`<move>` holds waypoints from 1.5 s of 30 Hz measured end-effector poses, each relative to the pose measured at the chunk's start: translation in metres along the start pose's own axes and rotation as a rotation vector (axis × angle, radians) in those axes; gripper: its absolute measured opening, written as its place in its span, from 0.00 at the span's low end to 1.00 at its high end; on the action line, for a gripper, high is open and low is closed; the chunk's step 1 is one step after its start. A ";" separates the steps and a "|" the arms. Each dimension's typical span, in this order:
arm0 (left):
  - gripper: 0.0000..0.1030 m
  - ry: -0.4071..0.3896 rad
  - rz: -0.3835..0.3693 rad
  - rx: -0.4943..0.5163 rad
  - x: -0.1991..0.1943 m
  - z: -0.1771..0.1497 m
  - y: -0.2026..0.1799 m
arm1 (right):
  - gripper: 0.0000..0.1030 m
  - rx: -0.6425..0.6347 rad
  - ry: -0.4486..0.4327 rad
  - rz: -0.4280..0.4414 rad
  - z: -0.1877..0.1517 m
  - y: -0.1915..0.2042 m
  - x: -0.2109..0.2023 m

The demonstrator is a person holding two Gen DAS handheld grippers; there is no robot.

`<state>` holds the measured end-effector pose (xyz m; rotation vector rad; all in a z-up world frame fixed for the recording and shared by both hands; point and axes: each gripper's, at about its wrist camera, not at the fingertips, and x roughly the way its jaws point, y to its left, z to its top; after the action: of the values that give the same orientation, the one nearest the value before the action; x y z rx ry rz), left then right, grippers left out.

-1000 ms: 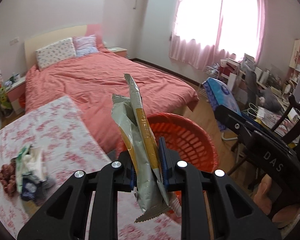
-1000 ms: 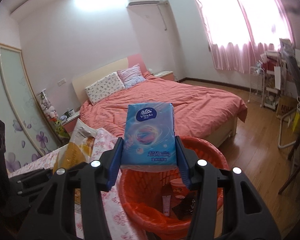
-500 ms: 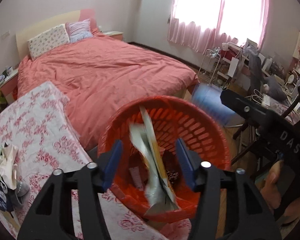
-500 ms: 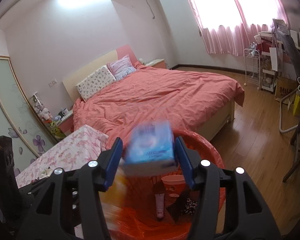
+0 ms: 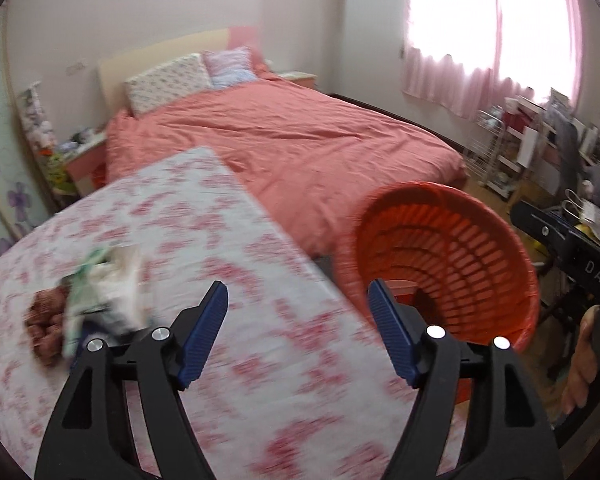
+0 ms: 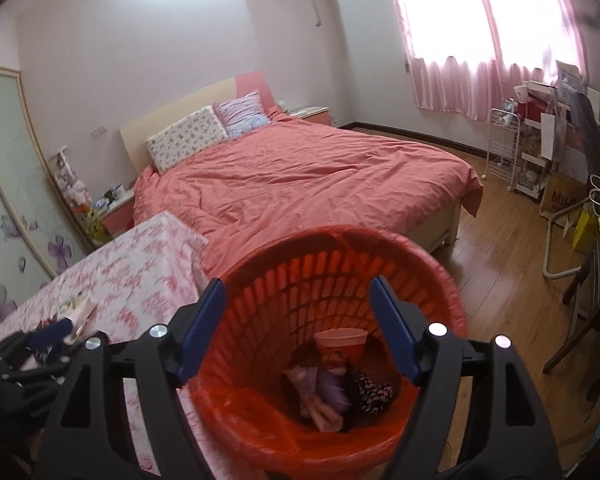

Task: Collect trash
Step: 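Move both tools back over the remaining items on the bed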

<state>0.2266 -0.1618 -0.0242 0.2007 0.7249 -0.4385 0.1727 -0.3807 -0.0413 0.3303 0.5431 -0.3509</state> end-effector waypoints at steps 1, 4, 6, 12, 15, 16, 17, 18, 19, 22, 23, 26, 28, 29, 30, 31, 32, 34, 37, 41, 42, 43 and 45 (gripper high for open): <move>0.71 -0.007 0.018 -0.011 -0.005 -0.003 0.010 | 0.71 -0.012 0.005 0.006 -0.002 0.007 -0.001; 0.73 -0.025 0.070 -0.045 -0.019 -0.011 0.034 | 0.71 -0.049 0.014 0.027 -0.008 0.029 -0.003; 0.74 -0.037 0.103 -0.068 -0.026 -0.018 0.051 | 0.71 -0.071 0.020 0.042 -0.013 0.043 -0.005; 0.76 -0.026 0.174 -0.139 -0.036 -0.044 0.094 | 0.71 -0.135 0.061 0.088 -0.031 0.087 -0.003; 0.76 -0.006 0.182 -0.165 -0.035 -0.056 0.108 | 0.71 -0.155 0.084 0.107 -0.042 0.108 0.001; 0.76 0.001 0.180 -0.173 -0.033 -0.059 0.110 | 0.71 -0.163 0.093 0.115 -0.045 0.116 0.003; 0.76 0.005 0.177 -0.180 -0.032 -0.062 0.113 | 0.71 -0.171 0.101 0.122 -0.048 0.123 0.005; 0.76 0.010 0.177 -0.185 -0.029 -0.063 0.115 | 0.71 -0.179 0.107 0.128 -0.051 0.129 0.006; 0.76 0.013 0.178 -0.186 -0.028 -0.065 0.116 | 0.71 -0.193 0.115 0.136 -0.055 0.138 0.008; 0.76 0.031 0.175 -0.189 -0.019 -0.066 0.119 | 0.71 -0.217 0.127 0.146 -0.062 0.152 0.010; 0.76 0.038 0.172 -0.192 -0.015 -0.065 0.120 | 0.71 -0.223 0.132 0.149 -0.063 0.157 0.011; 0.71 0.055 0.168 -0.198 -0.006 -0.068 0.124 | 0.71 -0.231 0.145 0.153 -0.066 0.164 0.013; 0.59 0.078 0.164 -0.216 0.000 -0.071 0.130 | 0.71 -0.240 0.150 0.153 -0.067 0.168 0.013; 0.59 0.077 0.162 -0.224 -0.001 -0.072 0.133 | 0.71 -0.244 0.151 0.154 -0.068 0.169 0.013; 0.57 0.070 0.162 -0.227 -0.003 -0.073 0.135 | 0.71 -0.248 0.151 0.154 -0.068 0.170 0.012; 0.54 0.065 0.154 -0.234 -0.007 -0.075 0.138 | 0.71 -0.255 0.153 0.157 -0.069 0.173 0.012; 0.54 0.063 0.150 -0.240 -0.009 -0.076 0.141 | 0.71 -0.259 0.153 0.160 -0.070 0.174 0.012; 0.54 0.059 0.158 -0.248 -0.016 -0.081 0.146 | 0.71 -0.267 0.158 0.167 -0.070 0.180 0.013; 0.53 0.050 0.182 -0.269 -0.030 -0.091 0.160 | 0.71 -0.282 0.167 0.187 -0.073 0.193 0.014; 0.48 0.055 0.246 -0.317 -0.044 -0.103 0.190 | 0.71 -0.310 0.174 0.219 -0.076 0.214 0.017; 0.48 0.059 0.264 -0.330 -0.045 -0.104 0.198 | 0.71 -0.316 0.176 0.224 -0.076 0.219 0.018; 0.47 0.066 0.288 -0.349 -0.046 -0.107 0.208 | 0.71 -0.326 0.177 0.237 -0.078 0.227 0.019; 0.44 0.087 0.317 -0.386 -0.044 -0.111 0.225 | 0.71 -0.337 0.175 0.252 -0.079 0.239 0.022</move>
<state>0.2338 0.0890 -0.0700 -0.0303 0.8324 0.0164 0.2525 -0.1419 -0.0667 0.1003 0.7124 0.0160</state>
